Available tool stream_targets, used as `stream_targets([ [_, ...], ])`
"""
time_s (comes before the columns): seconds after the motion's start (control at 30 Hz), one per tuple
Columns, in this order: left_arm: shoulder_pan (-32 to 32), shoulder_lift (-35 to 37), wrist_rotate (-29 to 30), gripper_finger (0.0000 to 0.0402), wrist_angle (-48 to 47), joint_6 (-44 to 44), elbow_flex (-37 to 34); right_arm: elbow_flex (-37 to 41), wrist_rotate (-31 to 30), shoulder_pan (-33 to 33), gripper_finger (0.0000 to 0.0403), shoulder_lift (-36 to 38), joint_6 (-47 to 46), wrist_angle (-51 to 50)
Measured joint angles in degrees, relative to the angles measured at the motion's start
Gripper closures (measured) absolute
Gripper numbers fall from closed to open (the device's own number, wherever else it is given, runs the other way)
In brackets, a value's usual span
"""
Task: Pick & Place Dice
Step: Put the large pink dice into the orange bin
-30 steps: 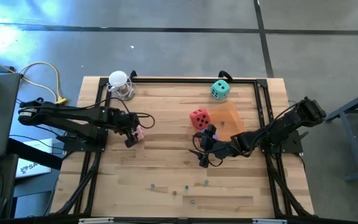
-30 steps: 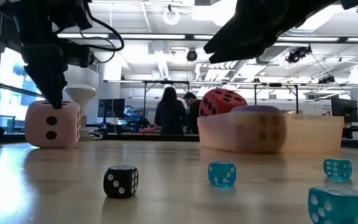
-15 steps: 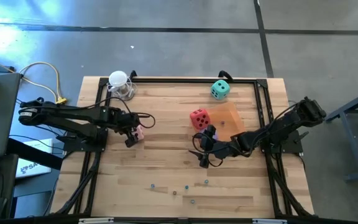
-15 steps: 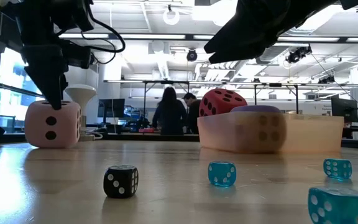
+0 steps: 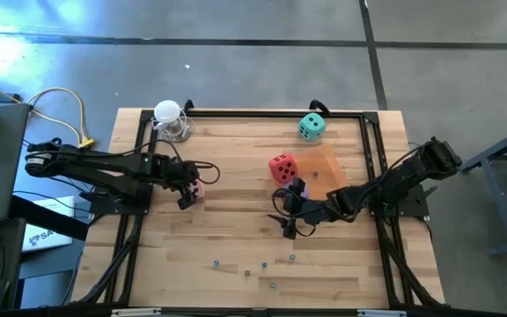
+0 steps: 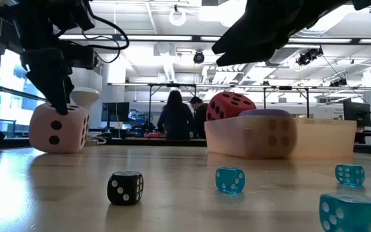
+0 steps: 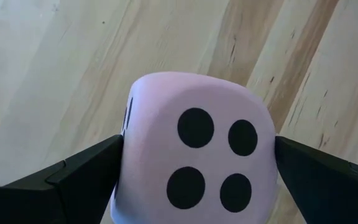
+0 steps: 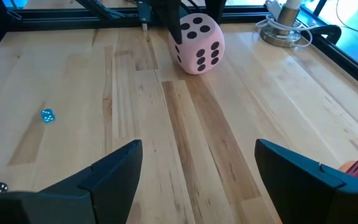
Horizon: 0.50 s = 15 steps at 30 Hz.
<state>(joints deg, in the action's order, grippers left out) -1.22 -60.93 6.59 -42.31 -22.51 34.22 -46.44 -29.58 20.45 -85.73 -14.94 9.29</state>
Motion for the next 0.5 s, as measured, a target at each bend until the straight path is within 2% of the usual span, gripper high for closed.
stream_targets([
  [0.13,0.86,-0.04,0.44,0.0004,2.1,-0.2,-0.65,0.0,0.0,0.01,0.0101,0.0,-0.02,0.0],
  [0.27,2.24,-0.04,3.33,0.0004,5.73,-0.19,-2.29,0.0,0.0,0.02,0.0101,0.0,-0.02,-0.02],
  [0.5,2.89,0.02,4.66,0.0004,6.82,0.86,-4.64,0.0,0.0,0.0,0.0101,0.0,-0.02,-0.02],
])
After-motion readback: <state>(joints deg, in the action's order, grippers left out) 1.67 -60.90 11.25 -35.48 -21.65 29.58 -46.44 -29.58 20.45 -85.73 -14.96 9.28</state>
